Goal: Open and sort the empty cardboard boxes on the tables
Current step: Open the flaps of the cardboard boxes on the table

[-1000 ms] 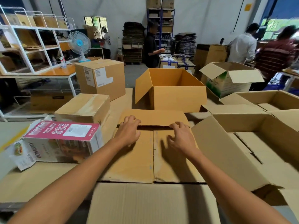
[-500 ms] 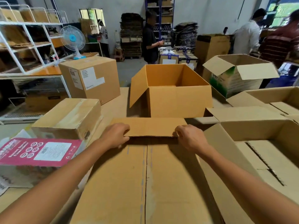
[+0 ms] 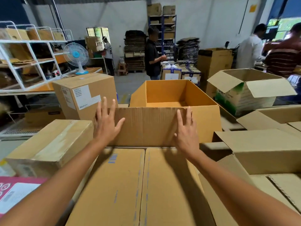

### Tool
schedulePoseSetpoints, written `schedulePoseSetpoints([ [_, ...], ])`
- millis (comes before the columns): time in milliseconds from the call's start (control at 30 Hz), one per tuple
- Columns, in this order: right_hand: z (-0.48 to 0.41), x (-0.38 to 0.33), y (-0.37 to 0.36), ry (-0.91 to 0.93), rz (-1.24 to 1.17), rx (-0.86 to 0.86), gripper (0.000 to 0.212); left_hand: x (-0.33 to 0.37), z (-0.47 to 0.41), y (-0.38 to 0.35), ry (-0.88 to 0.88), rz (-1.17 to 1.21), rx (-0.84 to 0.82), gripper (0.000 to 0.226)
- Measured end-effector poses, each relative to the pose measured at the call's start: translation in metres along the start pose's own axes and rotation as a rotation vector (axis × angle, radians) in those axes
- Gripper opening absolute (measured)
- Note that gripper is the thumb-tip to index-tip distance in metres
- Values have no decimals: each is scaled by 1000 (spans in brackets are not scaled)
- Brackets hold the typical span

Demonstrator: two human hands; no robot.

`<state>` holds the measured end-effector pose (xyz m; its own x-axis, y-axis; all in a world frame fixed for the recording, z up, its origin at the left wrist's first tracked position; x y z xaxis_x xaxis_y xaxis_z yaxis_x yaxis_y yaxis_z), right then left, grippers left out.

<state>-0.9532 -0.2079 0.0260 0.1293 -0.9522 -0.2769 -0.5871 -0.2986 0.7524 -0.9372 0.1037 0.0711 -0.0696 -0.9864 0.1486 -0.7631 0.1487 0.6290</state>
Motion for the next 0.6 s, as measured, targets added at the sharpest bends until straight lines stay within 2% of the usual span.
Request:
schedulePoseSetpoints([
  [100, 20, 14, -50, 29, 37, -185, 95, 5, 27, -39, 16, -12, -156, 77],
  [167, 37, 28, -79, 13, 13, -310, 69, -8, 65, -71, 78, -48, -325, 71],
  [233, 46, 39, -94, -15, -14, -385, 50, -24, 96, -89, 138, -103, -423, 65],
  [367, 45, 39, -98, 29, 11, -359, 40, -28, 102, -87, 169, -219, -439, 62],
  [600, 54, 41, -88, 61, 72, -335, 37, -35, 109, -84, 160, -227, -497, 69],
])
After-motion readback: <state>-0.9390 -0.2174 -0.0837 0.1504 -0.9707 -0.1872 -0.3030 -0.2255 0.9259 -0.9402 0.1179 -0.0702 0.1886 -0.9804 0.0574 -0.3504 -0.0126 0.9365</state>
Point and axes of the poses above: each hand's wrist, its own z-axis away from the middle knuckle, its own y-axis out of the back of the hand, x = y × z, the point moved 10 cm from there along -z, towards the middle knuckle, and after that the axes turned 13 degrees about x, right-handed, at the moved point
